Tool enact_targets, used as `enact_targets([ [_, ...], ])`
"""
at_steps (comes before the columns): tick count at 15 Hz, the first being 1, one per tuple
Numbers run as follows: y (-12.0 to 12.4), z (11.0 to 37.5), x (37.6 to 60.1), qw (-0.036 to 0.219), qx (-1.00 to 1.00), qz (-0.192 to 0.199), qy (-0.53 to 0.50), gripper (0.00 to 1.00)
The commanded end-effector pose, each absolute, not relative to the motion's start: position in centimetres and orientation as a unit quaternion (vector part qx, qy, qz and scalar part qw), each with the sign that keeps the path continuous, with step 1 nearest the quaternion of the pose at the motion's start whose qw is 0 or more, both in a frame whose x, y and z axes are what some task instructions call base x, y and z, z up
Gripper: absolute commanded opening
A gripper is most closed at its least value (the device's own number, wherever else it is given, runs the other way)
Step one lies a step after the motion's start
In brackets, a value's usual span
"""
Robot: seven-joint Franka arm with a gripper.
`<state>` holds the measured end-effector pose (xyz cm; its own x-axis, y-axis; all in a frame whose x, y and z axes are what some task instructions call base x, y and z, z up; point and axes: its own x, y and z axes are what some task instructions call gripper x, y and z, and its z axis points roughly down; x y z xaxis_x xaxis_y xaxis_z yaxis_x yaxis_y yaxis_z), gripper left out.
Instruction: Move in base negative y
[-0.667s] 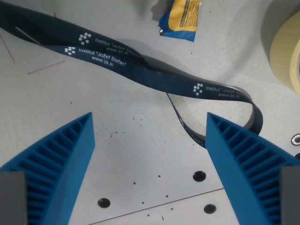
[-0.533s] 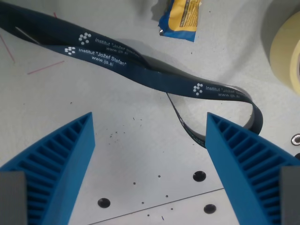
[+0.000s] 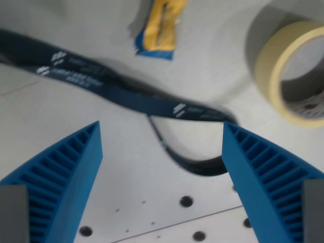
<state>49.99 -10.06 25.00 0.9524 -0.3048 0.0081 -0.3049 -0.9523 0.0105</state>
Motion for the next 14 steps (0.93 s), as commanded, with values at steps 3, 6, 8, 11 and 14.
enact_targets([
  [3,-12.8,24.8,51.6,0.003,0.989,-0.003,-0.149,1.00],
  [6,-14.5,24.8,52.1,0.003,0.989,-0.003,-0.149,1.00],
  [8,-15.7,24.7,52.3,0.003,0.989,-0.003,-0.149,1.00],
  [11,-17.4,24.6,52.8,0.003,0.989,-0.003,-0.149,1.00],
  [14,-19.1,24.5,53.2,0.003,0.989,-0.003,-0.149,1.00],
])
